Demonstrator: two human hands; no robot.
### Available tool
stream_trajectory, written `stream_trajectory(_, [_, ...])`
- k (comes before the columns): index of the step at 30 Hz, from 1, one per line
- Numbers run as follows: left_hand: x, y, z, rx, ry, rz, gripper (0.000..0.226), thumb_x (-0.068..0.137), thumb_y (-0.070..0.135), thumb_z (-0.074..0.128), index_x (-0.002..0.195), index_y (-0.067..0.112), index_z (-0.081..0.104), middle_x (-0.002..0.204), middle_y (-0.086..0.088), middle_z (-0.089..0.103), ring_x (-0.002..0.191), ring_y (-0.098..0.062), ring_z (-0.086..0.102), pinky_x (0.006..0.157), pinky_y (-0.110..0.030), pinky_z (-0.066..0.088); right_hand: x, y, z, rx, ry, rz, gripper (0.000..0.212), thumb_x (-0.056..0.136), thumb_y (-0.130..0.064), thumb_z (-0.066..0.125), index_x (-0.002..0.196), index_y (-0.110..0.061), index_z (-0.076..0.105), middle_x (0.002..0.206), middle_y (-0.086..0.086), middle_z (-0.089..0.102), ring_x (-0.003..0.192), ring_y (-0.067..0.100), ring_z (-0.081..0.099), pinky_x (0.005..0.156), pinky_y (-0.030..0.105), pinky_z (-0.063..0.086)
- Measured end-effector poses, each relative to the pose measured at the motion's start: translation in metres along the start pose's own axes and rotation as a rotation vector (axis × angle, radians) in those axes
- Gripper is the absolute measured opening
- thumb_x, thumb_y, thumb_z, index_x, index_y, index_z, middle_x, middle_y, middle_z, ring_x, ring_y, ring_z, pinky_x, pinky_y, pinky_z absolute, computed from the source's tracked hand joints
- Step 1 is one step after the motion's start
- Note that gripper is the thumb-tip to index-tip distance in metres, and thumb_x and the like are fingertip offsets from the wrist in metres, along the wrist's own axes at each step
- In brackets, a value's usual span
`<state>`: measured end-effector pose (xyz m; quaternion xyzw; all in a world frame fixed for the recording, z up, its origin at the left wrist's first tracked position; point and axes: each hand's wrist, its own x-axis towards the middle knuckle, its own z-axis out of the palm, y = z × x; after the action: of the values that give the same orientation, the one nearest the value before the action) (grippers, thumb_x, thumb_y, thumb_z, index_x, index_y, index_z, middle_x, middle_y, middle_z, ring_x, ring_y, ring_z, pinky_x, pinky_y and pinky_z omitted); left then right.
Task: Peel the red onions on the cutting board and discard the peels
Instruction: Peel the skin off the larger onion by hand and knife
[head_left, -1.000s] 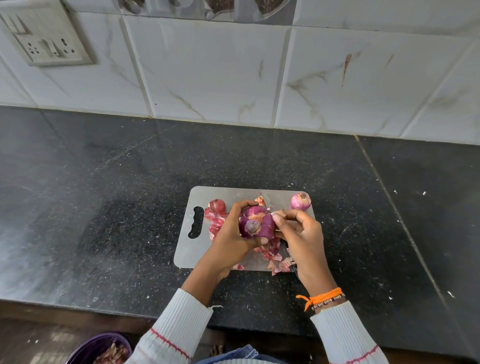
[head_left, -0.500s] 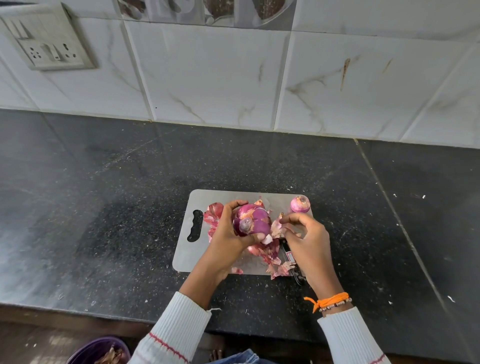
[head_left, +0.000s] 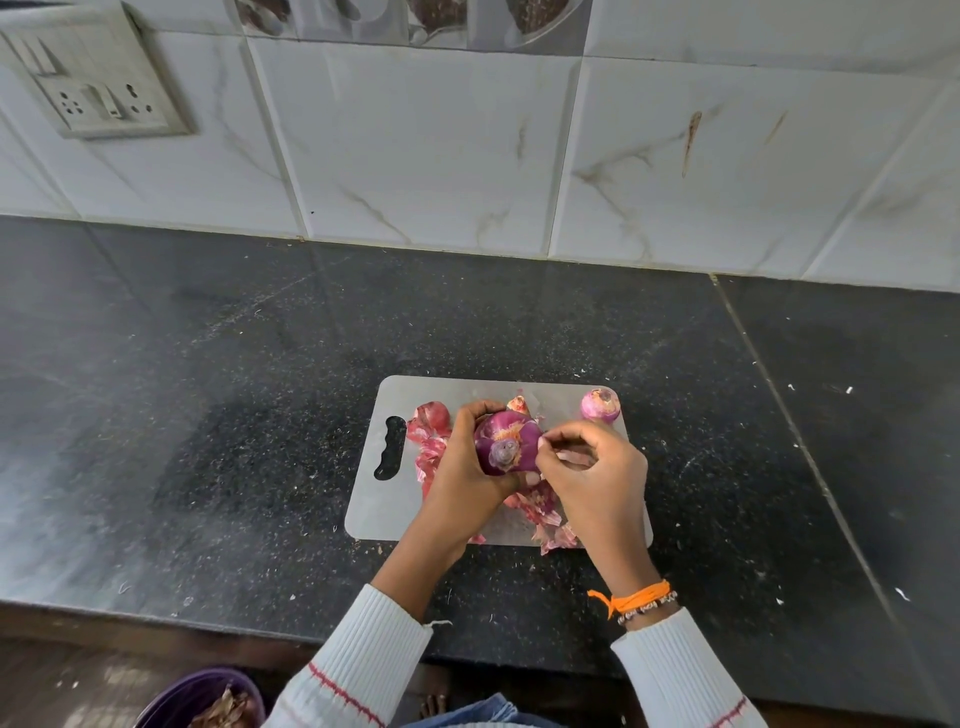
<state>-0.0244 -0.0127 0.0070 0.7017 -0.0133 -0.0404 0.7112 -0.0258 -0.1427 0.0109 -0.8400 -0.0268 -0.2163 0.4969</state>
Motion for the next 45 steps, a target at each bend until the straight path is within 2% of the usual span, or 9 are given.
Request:
stream_trajectory(6, [-0.001, 0.001, 0.0, -0.078, 0.007, -0.051, 0.067, 0.066, -0.007, 0.077, 0.117, 0.023, 0.044, 0.108, 0.006, 0.056, 0.092, -0.005, 0.063, 0.079, -0.023, 0.054, 0.002, 0.013, -0.002, 0.088, 0.001, 0.2, 0.009, 0.077, -0.003, 0.07, 0.08, -0.012, 0.069, 0.074, -0.006, 0.067, 0.071, 0.008, 0.067, 0.063, 0.015, 0.053])
stream_trajectory(12, [-0.001, 0.002, -0.001, -0.122, 0.011, -0.077, 0.066, 0.068, -0.01, 0.073, 0.12, 0.02, 0.044, 0.107, 0.005, 0.058, 0.087, 0.001, 0.064, 0.074, -0.018, 0.052, 0.001, 0.027, 0.001, 0.163, 0.0, 0.363, 0.017, 0.094, -0.027, 0.05, 0.089, -0.021, 0.065, 0.088, -0.001, 0.07, 0.084, 0.015, 0.068, 0.078, 0.044, 0.057])
stream_trajectory(16, [-0.001, 0.003, -0.002, -0.129, 0.011, -0.081, 0.066, 0.069, -0.009, 0.074, 0.121, 0.019, 0.045, 0.106, 0.006, 0.058, 0.084, 0.002, 0.065, 0.073, -0.019, 0.053, 0.002, 0.01, 0.003, 0.175, -0.114, 0.392, 0.036, 0.089, -0.048, 0.05, 0.09, -0.013, 0.058, 0.077, -0.002, 0.064, 0.072, 0.011, 0.06, 0.063, 0.017, 0.048])
stream_trajectory(20, [-0.002, 0.006, -0.003, -0.137, -0.028, -0.076, 0.063, 0.069, -0.008, 0.074, 0.121, 0.017, 0.047, 0.106, 0.005, 0.059, 0.085, 0.0, 0.065, 0.075, -0.019, 0.053, 0.002, 0.007, 0.006, 0.113, -0.19, 0.327, 0.036, 0.087, -0.045, 0.053, 0.081, -0.009, 0.051, 0.069, 0.002, 0.058, 0.057, 0.002, 0.051, 0.05, 0.011, 0.04])
stream_trajectory(26, [-0.001, 0.007, -0.007, -0.282, -0.069, -0.144, 0.058, 0.07, -0.006, 0.072, 0.115, 0.024, 0.051, 0.113, -0.002, 0.058, 0.102, -0.016, 0.061, 0.08, -0.025, 0.055, 0.003, 0.02, 0.007, -0.043, -0.179, 0.191, 0.029, 0.098, -0.022, 0.041, 0.075, -0.007, 0.051, 0.062, 0.002, 0.05, 0.056, 0.012, 0.042, 0.052, 0.03, 0.033])
stream_trajectory(31, [0.001, 0.008, -0.007, -0.444, -0.133, -0.177, 0.062, 0.063, -0.001, 0.073, 0.118, 0.018, 0.052, 0.115, -0.009, 0.058, 0.099, -0.021, 0.062, 0.079, -0.029, 0.056, 0.001, 0.029, 0.006, -0.418, -0.17, 0.016, 0.022, 0.096, -0.023, 0.042, 0.08, -0.012, 0.052, 0.071, 0.002, 0.057, 0.064, 0.022, 0.053, 0.053, 0.037, 0.04])
stream_trajectory(36, [0.005, 0.004, -0.008, -0.478, -0.174, -0.196, 0.062, 0.063, -0.005, 0.072, 0.119, 0.016, 0.054, 0.114, -0.01, 0.059, 0.101, -0.02, 0.062, 0.081, -0.029, 0.055, 0.004, 0.025, 0.008, -0.5, -0.108, -0.073, 0.016, 0.094, -0.016, 0.048, 0.081, -0.009, 0.053, 0.074, 0.005, 0.058, 0.061, 0.021, 0.051, 0.05, 0.031, 0.033])
stream_trajectory(40, [0.004, 0.004, -0.011, -0.564, -0.256, -0.227, 0.063, 0.064, -0.009, 0.065, 0.122, 0.013, 0.052, 0.113, -0.011, 0.058, 0.099, -0.02, 0.062, 0.079, -0.028, 0.055, 0.009, 0.036, 0.005, -0.614, -0.154, 0.071, 0.015, 0.097, -0.017, 0.039, 0.088, -0.012, 0.049, 0.083, 0.002, 0.052, 0.075, 0.02, 0.051, 0.062, 0.028, 0.033])
stream_trajectory(45, [0.006, 0.01, -0.016, -0.578, -0.275, -0.227, 0.062, 0.064, -0.014, 0.065, 0.118, 0.015, 0.054, 0.111, -0.008, 0.058, 0.095, -0.017, 0.064, 0.073, -0.026, 0.056, 0.015, 0.035, -0.005, -0.299, -0.105, 0.135, 0.016, 0.088, -0.014, 0.058, 0.074, -0.013, 0.05, 0.068, -0.005, 0.053, 0.061, 0.011, 0.051, 0.054, 0.023, 0.041])
